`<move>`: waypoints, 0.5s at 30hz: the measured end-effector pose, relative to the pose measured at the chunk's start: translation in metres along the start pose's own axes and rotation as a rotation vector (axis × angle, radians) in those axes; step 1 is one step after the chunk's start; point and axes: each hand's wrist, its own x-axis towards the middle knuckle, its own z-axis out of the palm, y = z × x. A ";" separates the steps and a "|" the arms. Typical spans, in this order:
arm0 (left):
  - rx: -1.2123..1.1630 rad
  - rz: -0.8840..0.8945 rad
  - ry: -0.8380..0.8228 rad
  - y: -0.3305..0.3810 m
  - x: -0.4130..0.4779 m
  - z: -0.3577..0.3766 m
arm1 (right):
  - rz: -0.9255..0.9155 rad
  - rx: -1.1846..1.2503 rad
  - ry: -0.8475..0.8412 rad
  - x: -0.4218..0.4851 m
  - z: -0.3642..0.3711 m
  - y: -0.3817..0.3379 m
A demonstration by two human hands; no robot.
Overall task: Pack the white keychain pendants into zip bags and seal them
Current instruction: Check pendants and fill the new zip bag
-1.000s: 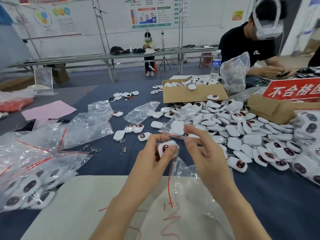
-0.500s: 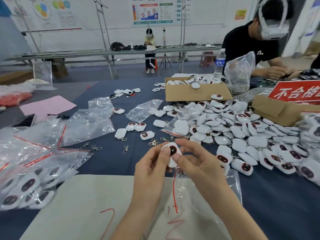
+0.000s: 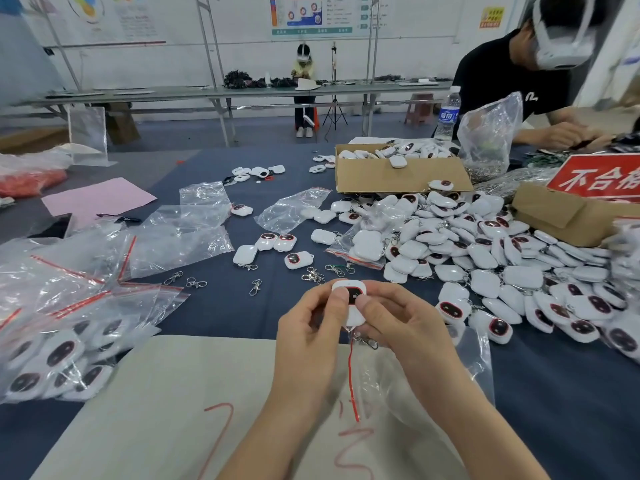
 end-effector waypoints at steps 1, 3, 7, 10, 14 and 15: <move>0.000 -0.007 0.000 0.000 0.000 0.000 | 0.011 -0.003 0.004 0.000 0.000 0.000; 0.002 -0.015 -0.005 0.001 0.000 -0.001 | 0.033 0.003 0.012 0.000 0.001 0.000; 0.003 -0.013 -0.005 0.002 -0.001 0.000 | 0.056 0.022 0.029 0.001 0.002 0.000; 0.014 -0.004 -0.010 0.002 -0.001 0.000 | 0.067 0.039 0.032 0.002 0.002 0.000; 0.018 -0.002 -0.041 0.001 -0.001 0.000 | 0.060 0.047 0.049 0.002 0.001 -0.001; 0.018 0.000 -0.050 0.001 -0.001 0.000 | 0.057 0.046 0.054 0.002 0.001 -0.001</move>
